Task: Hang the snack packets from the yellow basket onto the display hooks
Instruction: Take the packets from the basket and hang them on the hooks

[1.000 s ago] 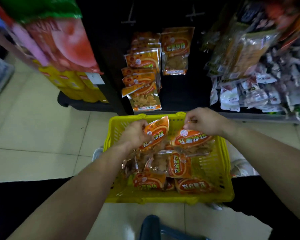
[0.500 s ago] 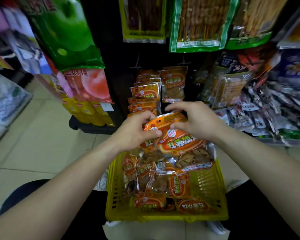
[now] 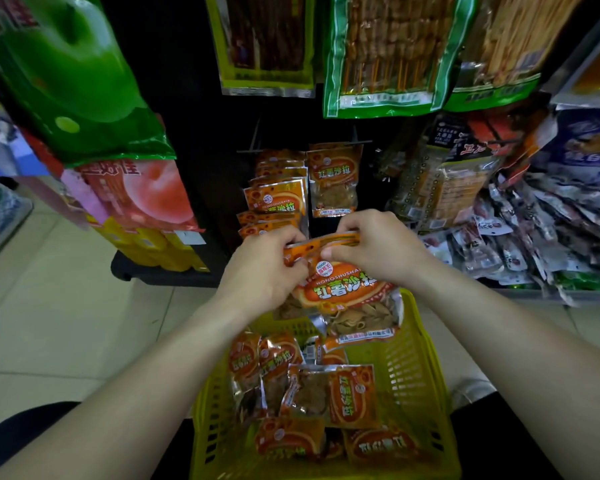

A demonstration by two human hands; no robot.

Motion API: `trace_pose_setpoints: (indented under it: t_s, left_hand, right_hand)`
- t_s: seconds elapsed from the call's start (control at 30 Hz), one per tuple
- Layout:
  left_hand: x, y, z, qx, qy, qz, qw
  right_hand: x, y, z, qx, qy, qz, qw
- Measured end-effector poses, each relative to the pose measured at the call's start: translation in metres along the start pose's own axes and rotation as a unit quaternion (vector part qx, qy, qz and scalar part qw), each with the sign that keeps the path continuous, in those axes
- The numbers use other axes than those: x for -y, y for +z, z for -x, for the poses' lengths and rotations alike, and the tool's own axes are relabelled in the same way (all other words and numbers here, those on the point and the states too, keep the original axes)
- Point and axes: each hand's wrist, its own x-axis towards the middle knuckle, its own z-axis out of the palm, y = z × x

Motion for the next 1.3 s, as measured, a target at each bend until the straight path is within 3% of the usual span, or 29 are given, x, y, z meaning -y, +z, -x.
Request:
trace_pose_setpoints:
  t_s: [0.2,0.33,0.53,0.63,1.03,1.17,1.23,1.3]
  left_hand:
    - [0.003,-0.011,-0.014,0.002,0.007,0.060,0.998]
    - [0.005,-0.017,-0.016,-0.021,0.001,0.102,0.995]
    - [0.007,-0.024,-0.012,0.001,-0.011,0.175,0.984]
    - [0.006,-0.023,-0.008,0.023,0.004,0.178,0.984]
    - [0.004,-0.019,-0.012,0.015,0.008,0.154,0.988]
    - [0.003,-0.012,-0.012,0.014,0.021,0.121,0.992]
    - [0.001,-0.008,-0.012,0.018,0.035,0.108,0.993]
    - [-0.001,-0.004,-0.012,0.018,0.050,0.100,0.994]
  right_hand:
    - [-0.002,-0.008,-0.006,-0.031,-0.014,0.071,0.997]
    - [-0.004,-0.014,-0.007,0.039,-0.076,-0.009,0.996]
    - [-0.006,-0.021,-0.002,-0.017,-0.079,-0.087,0.993]
    - [-0.008,-0.018,-0.003,-0.042,-0.067,-0.081,0.994]
    - [-0.013,-0.017,-0.006,0.003,-0.074,-0.080,0.994]
    - [-0.008,-0.020,-0.002,0.038,-0.084,0.040,0.995]
    - [-0.004,-0.017,0.000,0.025,-0.096,0.141,0.985]
    - [0.000,-0.011,0.002,0.004,-0.108,0.157,0.982]
